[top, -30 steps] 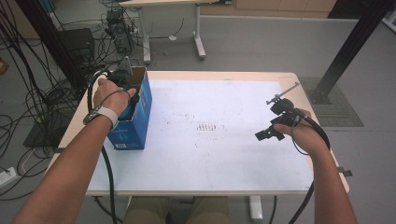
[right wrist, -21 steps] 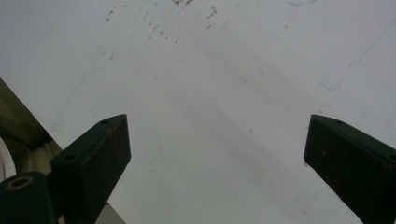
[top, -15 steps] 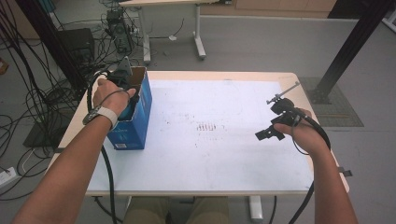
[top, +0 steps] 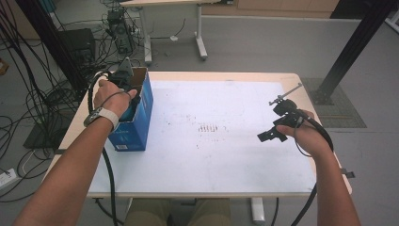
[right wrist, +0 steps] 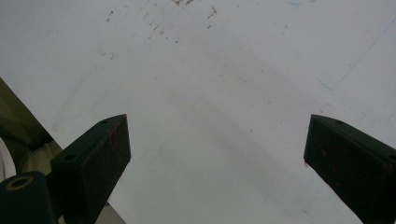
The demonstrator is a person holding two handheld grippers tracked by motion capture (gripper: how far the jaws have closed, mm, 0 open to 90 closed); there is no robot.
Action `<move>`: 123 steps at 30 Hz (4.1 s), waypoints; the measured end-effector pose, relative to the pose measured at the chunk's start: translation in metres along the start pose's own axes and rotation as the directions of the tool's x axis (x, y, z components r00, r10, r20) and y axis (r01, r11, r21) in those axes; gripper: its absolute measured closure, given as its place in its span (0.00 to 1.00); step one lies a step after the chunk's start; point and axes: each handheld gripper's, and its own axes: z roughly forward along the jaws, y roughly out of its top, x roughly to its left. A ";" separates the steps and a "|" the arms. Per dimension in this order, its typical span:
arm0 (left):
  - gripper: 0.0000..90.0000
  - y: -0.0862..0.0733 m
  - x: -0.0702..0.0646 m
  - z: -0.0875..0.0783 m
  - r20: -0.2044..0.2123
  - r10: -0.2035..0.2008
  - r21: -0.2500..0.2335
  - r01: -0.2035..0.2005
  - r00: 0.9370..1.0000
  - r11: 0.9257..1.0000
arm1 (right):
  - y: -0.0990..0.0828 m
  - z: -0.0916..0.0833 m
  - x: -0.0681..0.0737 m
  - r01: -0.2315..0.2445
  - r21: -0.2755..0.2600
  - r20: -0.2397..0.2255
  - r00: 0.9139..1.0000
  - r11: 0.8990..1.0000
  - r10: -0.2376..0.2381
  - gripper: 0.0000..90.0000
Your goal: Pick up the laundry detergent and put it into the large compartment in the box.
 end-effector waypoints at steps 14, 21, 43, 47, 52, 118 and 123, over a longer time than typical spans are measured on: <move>0.42 0.000 0.001 0.000 0.002 0.001 0.000 -0.001 1.000 1.000 | 0.000 0.000 0.000 -0.001 -0.001 -0.001 1.000 1.000 0.001 0.08; 0.42 -0.001 0.001 0.000 0.002 0.002 0.000 -0.002 1.000 1.000 | 0.000 0.001 0.000 -0.002 -0.001 -0.002 1.000 1.000 0.002 0.08; 0.42 -0.001 0.001 0.000 0.004 0.003 -0.005 -0.003 1.000 1.000 | 0.000 0.000 0.000 -0.001 -0.001 -0.001 1.000 1.000 0.001 0.08; 0.42 -0.001 0.002 0.000 0.005 0.002 -0.007 -0.002 1.000 1.000 | -0.001 0.000 0.000 -0.005 0.000 0.000 1.000 1.000 0.005 0.08; 0.42 -0.003 0.001 0.000 0.004 0.003 -0.015 -0.003 1.000 1.000 | -0.001 0.000 0.000 -0.006 0.000 -0.002 1.000 1.000 0.006 0.08; 0.08 -0.013 0.026 -0.098 0.085 0.096 -0.080 -0.089 0.992 0.993 | 0.002 -0.013 0.017 0.024 -0.008 0.023 0.999 1.000 -0.024 0.08; 0.08 -0.012 0.024 -0.118 0.096 0.143 -0.099 -0.133 0.985 0.986 | 0.001 -0.015 0.017 0.020 -0.009 0.025 1.000 1.000 -0.020 0.08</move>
